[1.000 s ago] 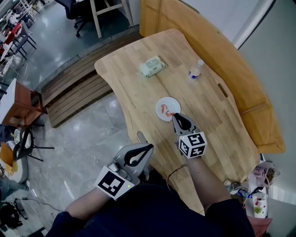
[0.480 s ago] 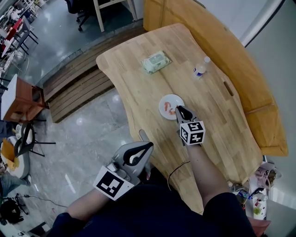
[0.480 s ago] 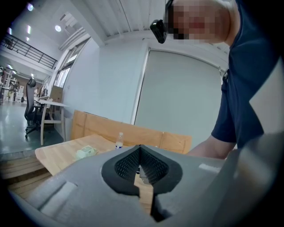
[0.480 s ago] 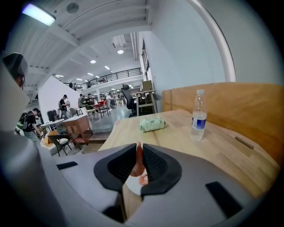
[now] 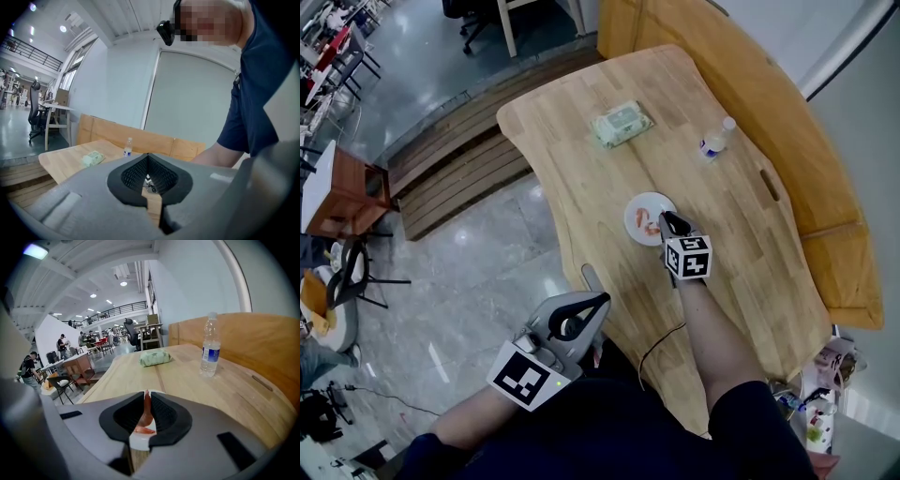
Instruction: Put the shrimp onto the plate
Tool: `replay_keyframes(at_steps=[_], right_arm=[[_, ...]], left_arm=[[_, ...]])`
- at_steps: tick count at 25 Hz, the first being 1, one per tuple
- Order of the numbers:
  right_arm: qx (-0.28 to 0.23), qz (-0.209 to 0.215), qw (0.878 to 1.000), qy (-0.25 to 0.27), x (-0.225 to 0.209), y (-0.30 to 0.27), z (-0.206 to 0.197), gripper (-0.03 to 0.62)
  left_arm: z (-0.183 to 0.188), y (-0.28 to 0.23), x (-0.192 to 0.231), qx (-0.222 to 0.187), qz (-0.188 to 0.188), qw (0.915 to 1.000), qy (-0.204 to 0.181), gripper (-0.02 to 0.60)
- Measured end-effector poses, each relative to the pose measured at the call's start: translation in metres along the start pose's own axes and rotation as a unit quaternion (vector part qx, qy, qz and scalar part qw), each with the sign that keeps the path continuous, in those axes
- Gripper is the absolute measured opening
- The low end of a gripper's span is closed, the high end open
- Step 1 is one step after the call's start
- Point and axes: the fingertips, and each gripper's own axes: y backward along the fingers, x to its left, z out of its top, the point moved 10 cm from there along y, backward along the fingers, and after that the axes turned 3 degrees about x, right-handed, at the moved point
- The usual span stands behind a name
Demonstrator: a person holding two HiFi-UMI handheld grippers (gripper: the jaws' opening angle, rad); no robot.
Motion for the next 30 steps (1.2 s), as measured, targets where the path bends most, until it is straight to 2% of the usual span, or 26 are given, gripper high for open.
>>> replay_keyframes(at_steps=[13,30], right_arm=[[0.066,-0.01,0.998,-0.012,-0.025,-0.048,-0.013,0.052],[0.099,-0.009,0.995,0.006,-0.026,-0.07,-0.015,0.054]], left_arm=[[-0.007,-0.007,0.006,0.013,0.005,0.9999,0.01,0.005],[-0.014,-0.011,0.007,0.024,0.006,0.9995,0.021,0.005]])
